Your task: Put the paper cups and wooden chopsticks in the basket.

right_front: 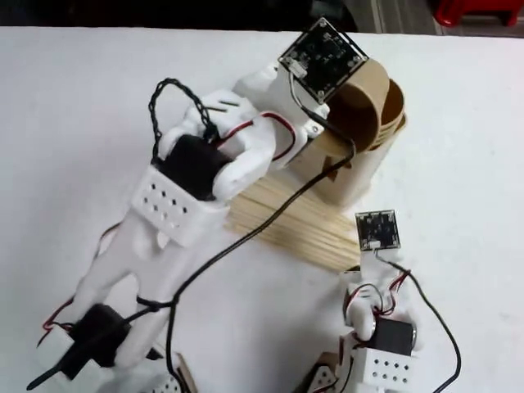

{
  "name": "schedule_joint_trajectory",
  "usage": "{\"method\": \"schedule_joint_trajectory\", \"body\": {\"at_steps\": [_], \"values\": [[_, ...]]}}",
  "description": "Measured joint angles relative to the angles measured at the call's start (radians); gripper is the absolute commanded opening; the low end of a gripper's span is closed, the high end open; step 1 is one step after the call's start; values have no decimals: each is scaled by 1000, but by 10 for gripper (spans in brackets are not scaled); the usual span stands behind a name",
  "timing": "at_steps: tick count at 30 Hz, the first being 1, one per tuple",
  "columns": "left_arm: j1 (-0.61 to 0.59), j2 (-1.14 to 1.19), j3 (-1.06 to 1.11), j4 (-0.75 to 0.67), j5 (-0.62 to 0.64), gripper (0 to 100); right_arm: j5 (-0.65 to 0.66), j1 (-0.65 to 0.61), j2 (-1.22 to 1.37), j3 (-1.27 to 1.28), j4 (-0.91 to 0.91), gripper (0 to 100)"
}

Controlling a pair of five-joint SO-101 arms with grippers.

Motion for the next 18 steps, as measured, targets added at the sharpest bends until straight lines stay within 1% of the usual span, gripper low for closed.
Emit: {"method": "schedule_joint_trajectory", "body": {"at_steps": [5, 11, 13, 16, 18], "values": [[2, 5, 0, -32, 0, 30, 0, 0, 0, 0, 0, 18], [2, 5, 0, -80, 0, 190, 0, 0, 0, 0, 0, 18], [2, 5, 0, -103, 26, 217, 0, 0, 0, 0, 0, 18], [2, 5, 0, -129, 112, 218, 0, 0, 0, 0, 0, 18], [2, 5, 0, -140, 132, 218, 0, 0, 0, 0, 0, 18]]}}
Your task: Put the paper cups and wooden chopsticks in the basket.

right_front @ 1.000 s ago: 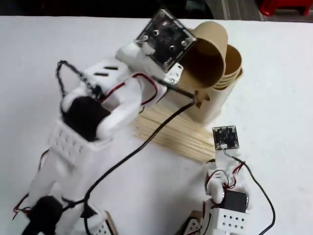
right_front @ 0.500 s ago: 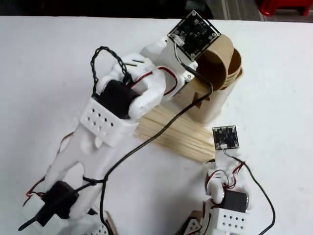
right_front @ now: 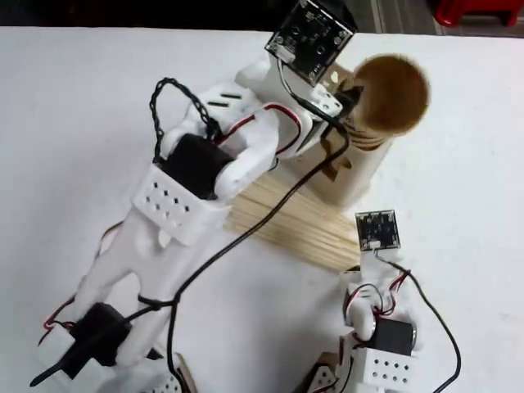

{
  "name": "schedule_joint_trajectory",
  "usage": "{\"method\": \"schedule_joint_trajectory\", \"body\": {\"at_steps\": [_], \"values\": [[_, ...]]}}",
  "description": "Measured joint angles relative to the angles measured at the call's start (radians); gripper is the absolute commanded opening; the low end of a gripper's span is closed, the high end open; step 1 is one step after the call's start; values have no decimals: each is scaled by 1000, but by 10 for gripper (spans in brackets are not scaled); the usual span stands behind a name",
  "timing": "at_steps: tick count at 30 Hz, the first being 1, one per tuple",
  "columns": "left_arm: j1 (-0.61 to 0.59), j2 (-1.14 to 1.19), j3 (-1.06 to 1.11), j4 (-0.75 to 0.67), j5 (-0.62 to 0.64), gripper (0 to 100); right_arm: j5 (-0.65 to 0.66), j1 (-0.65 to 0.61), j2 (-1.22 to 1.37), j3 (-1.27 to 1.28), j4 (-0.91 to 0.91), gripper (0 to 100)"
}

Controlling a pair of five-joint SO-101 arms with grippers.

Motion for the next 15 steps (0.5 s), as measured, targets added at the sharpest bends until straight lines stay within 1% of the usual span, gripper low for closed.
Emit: {"method": "schedule_joint_trajectory", "body": {"at_steps": [15], "values": [[-15, 114, -3, -132, 12, 218, 0, 0, 0, 0, 0, 18]]}}
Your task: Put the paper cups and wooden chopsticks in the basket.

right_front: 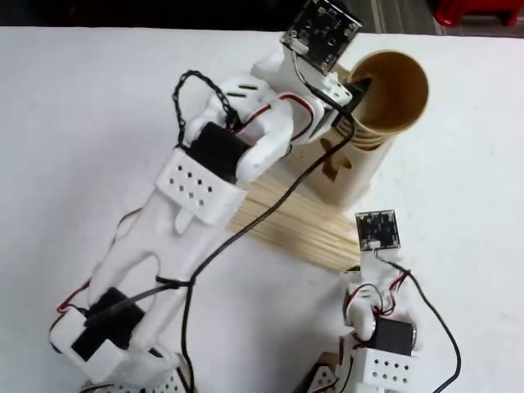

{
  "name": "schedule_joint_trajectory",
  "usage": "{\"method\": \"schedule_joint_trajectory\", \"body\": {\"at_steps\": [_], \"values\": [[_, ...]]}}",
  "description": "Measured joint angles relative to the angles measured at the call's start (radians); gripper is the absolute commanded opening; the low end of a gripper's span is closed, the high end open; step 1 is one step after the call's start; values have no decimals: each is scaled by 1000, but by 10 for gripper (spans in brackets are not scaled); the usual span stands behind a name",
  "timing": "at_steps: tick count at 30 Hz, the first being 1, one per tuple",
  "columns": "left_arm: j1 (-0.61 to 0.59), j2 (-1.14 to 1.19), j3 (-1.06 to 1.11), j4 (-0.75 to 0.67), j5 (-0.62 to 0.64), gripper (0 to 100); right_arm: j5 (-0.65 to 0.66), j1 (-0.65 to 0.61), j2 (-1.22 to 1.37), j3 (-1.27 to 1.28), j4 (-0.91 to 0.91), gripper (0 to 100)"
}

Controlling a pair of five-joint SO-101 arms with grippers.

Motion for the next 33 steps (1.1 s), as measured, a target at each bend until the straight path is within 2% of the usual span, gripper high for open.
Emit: {"method": "schedule_joint_trajectory", "body": {"at_steps": [7, 15, 23, 33], "values": [[-6, 8, 0, -23, 0, 218, 0, 0, 0, 0, 0, 18], [-69, 8, 0, -46, 3, 218, 0, 0, 0, 0, 0, 18], [-77, 97, 0, -46, 3, 218, 0, 0, 0, 0, 0, 18], [-77, 72, 0, -55, 5, 218, 0, 0, 0, 0, 0, 18]]}}
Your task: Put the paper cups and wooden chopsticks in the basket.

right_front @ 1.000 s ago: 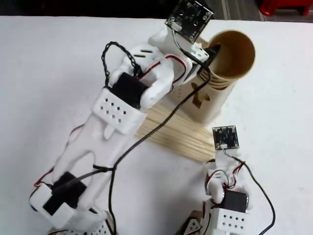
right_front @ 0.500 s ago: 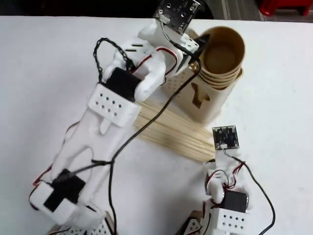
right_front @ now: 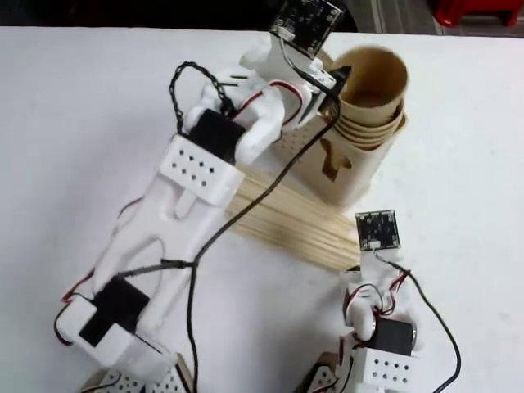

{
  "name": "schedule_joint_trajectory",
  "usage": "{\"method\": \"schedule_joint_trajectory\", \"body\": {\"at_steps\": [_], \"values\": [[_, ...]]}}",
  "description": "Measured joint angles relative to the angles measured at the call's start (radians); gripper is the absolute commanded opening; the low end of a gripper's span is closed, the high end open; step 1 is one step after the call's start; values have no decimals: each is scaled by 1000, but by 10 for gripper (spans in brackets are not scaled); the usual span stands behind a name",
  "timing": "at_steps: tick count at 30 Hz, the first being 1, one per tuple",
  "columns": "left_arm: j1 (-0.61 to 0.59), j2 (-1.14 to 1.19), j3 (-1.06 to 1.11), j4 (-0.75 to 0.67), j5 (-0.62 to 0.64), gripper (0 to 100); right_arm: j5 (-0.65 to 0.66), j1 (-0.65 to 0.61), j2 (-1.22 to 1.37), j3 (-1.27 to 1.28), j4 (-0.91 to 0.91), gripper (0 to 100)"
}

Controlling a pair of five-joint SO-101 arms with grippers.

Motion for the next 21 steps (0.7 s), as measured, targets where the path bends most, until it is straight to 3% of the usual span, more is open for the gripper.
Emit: {"method": "schedule_joint_trajectory", "body": {"at_steps": [8, 21], "values": [[0, -103, 0, 37, 0, 218, 0, 0, 0, 0, 0, 18], [0, -348, 0, 276, 0, 221, 0, 0, 0, 0, 0, 18]]}}
